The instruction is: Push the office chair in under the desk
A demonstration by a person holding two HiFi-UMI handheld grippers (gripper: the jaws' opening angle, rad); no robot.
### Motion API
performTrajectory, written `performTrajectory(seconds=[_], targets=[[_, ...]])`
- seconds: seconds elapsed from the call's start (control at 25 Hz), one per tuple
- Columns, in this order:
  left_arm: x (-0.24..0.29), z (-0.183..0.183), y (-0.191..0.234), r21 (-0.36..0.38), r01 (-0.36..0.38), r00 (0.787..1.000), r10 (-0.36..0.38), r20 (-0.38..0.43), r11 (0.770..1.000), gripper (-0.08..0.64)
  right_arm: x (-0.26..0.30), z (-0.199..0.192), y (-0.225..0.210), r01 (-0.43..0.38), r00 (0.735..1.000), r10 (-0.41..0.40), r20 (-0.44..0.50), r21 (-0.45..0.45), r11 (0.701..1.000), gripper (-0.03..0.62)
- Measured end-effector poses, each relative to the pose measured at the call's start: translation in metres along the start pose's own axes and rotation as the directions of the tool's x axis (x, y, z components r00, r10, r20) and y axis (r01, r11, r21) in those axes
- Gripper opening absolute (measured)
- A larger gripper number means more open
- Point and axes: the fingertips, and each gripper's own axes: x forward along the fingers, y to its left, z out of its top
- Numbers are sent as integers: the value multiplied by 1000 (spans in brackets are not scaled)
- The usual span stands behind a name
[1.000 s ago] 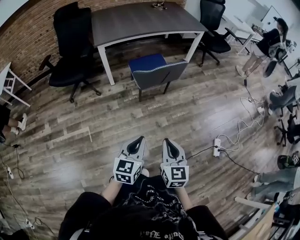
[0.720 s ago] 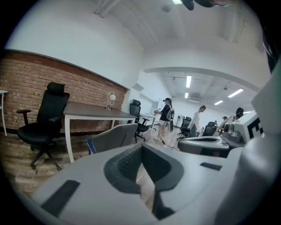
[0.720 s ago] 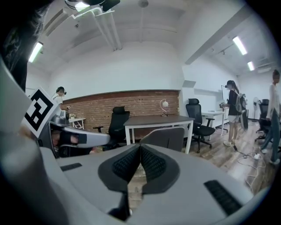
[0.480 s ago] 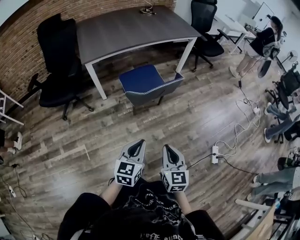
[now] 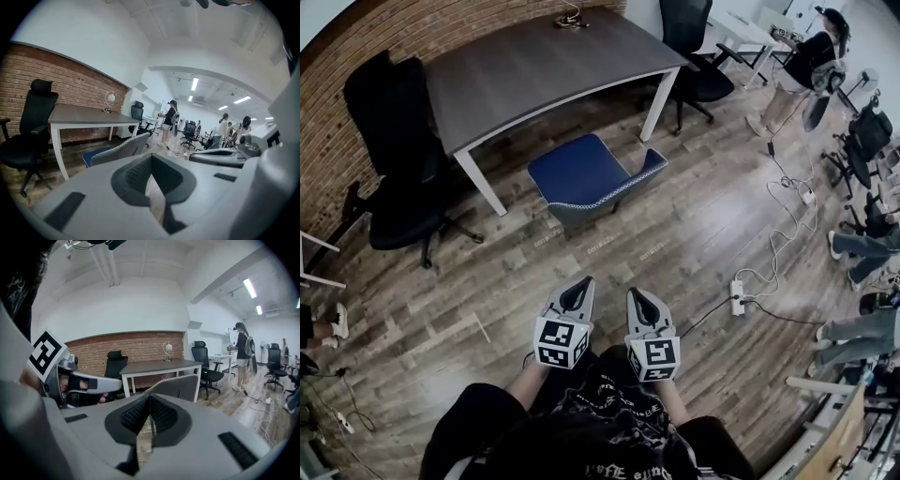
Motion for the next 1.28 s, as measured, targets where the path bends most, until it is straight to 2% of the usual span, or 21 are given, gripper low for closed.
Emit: performTrajectory(seconds=[0.24,0.48,0.84,1.12,1.28], targets=[[16,4,9,-3,26,1000,-26,-5,1000,6,10,0,-6,37,999,-37,-16,8,999,5],[31,7,14,2,13,1000,-13,-15,1000,6,27,3,-20,26,999,-25,-21,11,1000,5],[79,16,39,-34,-94,995,93,-29,995,6,84,18,-60,-77,997,76,-33,-31,997,5],[142,41,48,-43,-162,987,161,-26,986,6,136,43,-118,-146,989,144,-39,-55,988,5],[175,51,50,-53,-227,974,226,-23,973,6,162,55,-151,-206,978,203,-35,-75,976,5]])
